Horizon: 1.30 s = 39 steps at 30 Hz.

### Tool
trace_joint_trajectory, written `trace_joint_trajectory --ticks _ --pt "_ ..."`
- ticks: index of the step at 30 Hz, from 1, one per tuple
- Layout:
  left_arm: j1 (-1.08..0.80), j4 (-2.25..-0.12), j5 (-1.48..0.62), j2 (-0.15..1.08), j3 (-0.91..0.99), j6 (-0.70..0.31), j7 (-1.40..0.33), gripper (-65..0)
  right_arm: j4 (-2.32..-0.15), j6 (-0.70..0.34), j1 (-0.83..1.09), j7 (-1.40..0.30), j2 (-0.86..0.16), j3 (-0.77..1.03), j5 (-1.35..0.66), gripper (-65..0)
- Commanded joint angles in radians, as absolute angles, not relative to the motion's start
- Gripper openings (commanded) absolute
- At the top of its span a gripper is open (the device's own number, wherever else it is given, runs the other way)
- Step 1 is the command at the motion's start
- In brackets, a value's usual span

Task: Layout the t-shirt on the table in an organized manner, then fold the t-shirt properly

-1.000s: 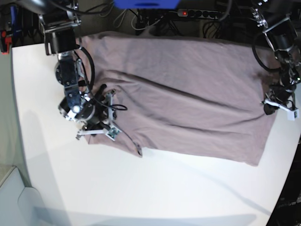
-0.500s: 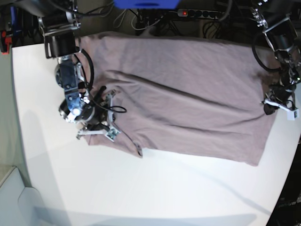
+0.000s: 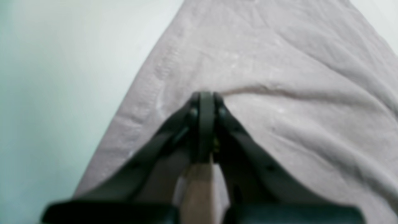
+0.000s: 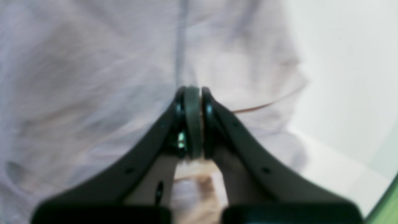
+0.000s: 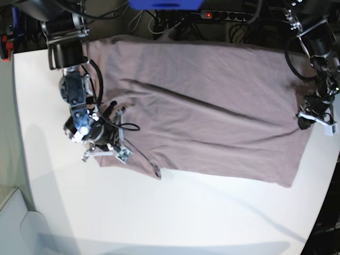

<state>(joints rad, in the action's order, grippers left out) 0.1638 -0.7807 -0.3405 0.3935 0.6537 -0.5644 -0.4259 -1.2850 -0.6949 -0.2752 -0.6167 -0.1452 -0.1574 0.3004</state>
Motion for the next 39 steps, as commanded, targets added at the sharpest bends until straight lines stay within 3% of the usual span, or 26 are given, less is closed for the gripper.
trace_joint_trajectory --ticks 1,18,21,26,28,39 --pt "0.159 -0.776 -0.286 0.404 0.653 -0.529 -0.49 -65.0 -1.307 -0.691 -0.315 -0.598 -0.148 -0.154 0.291 -65.0" --pt "0.159 -0.776 -0.286 0.404 0.653 -0.529 -0.49 -65.0 -1.307 -0.693 -0.341 -0.605 -0.142 -0.12 0.292 -64.6" --pt "0.159 -0.776 -0.286 0.404 0.653 -0.529 -0.49 -65.0 -1.303 -0.693 -0.338 -0.605 -0.14 -0.12 0.292 -59.1" --pt "0.159 -0.776 -0.286 0.404 0.653 -0.529 -0.49 -65.0 -1.3 -0.691 -0.335 -0.604 -0.14 -0.12 0.292 -38.2" --pt "0.159 -0.776 -0.286 0.404 0.653 -0.529 -0.49 -65.0 -1.299 -0.691 -0.335 -0.602 -0.14 -0.12 0.292 -33.5" --pt "0.159 -0.776 -0.286 0.404 0.653 -0.529 -0.49 -65.0 -1.237 -0.691 -0.317 -0.593 -0.14 -0.12 0.292 -31.9"
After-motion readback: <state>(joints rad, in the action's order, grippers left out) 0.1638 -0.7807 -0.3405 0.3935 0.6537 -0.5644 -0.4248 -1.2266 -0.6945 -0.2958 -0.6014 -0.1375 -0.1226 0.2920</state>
